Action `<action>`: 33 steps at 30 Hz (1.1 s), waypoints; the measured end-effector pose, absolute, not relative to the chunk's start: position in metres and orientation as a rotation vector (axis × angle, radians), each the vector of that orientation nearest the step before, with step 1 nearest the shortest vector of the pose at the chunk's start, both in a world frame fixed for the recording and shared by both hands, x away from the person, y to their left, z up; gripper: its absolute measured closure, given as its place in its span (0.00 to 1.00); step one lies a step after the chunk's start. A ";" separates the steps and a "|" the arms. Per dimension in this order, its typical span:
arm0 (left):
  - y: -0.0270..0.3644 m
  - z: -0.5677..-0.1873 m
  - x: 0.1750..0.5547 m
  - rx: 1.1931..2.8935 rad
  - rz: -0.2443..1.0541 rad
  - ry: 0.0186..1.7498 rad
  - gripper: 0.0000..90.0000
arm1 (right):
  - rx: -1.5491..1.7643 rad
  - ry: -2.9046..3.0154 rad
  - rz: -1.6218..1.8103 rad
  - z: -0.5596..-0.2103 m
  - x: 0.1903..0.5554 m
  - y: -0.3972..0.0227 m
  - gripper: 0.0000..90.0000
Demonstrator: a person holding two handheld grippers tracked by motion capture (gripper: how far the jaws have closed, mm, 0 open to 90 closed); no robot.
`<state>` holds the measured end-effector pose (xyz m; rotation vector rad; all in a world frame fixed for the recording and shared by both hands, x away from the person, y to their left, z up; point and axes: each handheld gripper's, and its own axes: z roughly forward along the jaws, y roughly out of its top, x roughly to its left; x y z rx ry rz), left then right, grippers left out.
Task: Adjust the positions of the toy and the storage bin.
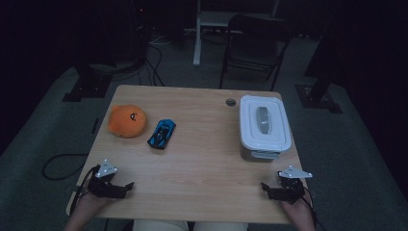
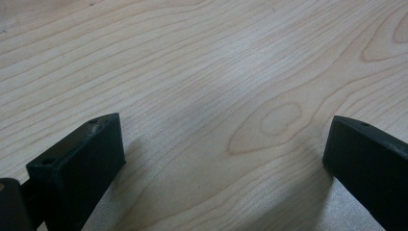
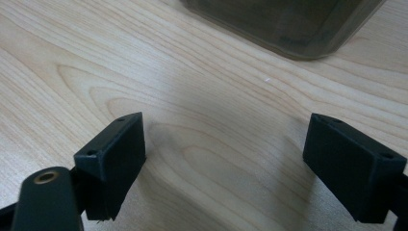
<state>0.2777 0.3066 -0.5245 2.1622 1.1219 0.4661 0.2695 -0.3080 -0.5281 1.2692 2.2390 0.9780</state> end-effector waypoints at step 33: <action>0.256 -0.499 0.324 2.169 0.487 1.174 0.04 | 1.274 2.236 0.972 -0.528 0.269 -0.308 0.16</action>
